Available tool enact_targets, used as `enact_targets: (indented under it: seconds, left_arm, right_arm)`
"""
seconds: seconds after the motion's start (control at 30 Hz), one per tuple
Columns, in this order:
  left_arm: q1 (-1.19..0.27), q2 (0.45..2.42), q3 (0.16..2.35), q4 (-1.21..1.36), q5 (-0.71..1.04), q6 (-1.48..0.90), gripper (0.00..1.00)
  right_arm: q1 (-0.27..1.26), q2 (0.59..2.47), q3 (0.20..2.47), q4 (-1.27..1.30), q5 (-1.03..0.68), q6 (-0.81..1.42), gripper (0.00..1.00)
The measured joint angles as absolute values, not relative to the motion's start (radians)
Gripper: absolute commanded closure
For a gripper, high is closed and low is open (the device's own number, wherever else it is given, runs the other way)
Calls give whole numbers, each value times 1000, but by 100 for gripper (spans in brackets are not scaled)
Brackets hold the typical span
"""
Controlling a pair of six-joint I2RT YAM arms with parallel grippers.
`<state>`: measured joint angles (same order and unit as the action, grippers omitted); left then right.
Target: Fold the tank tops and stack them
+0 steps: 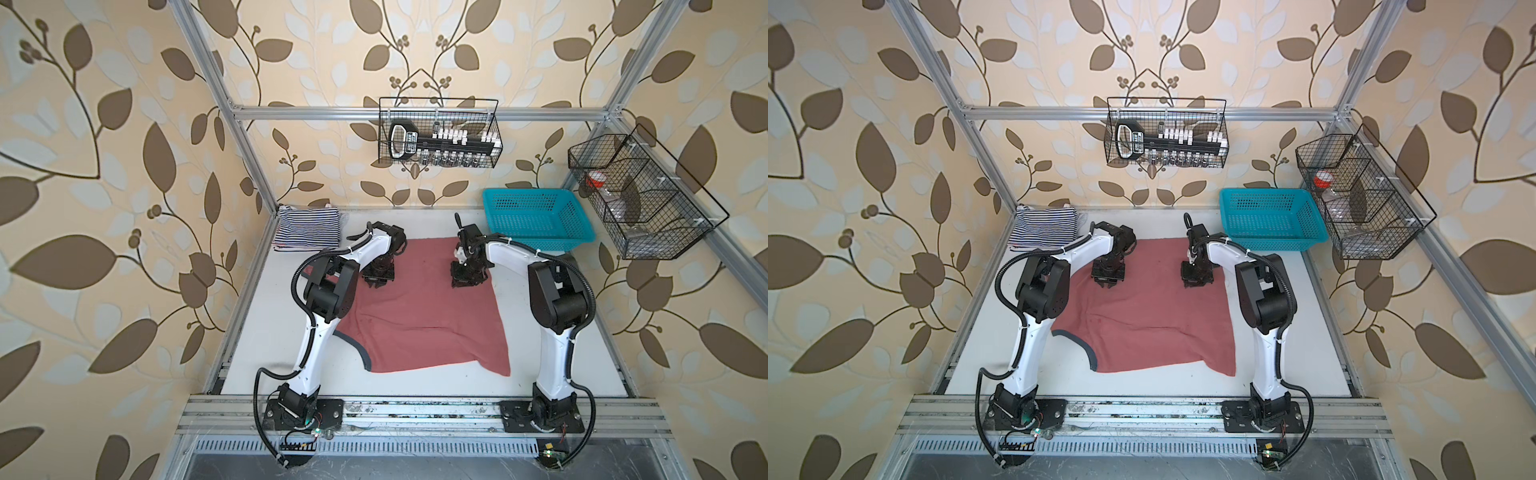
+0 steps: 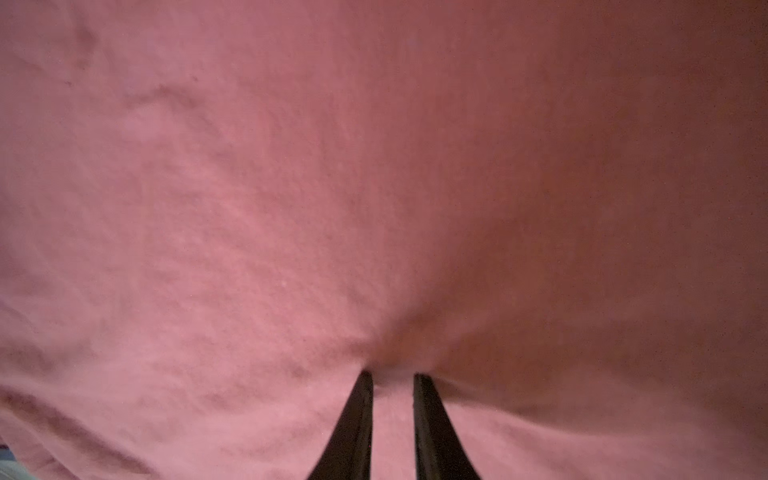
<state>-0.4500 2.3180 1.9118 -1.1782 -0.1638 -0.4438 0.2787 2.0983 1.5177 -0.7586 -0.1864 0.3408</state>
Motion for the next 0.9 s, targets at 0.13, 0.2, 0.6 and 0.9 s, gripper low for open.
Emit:
enact_targets:
  seconds: [0.13, 0.2, 0.6, 0.9]
  left_arm:
    - [-450, 2320, 1938, -1160, -173, -440, 74]
    - [-450, 2300, 1935, -1163, -198, -441, 68]
    - [-282, 1450, 1571, -1166, -345, -497, 55]
    - [-171, 1208, 1290, -1198, -369, -550, 54]
  right_arm:
    - [272, 2117, 1549, -764, -182, 339, 80]
    - [273, 2111, 1543, -759, -175, 339, 77]
    - [638, 1932, 1561, -735, -151, 339, 55]
    - [937, 2142, 1918, -743, -209, 316, 50]
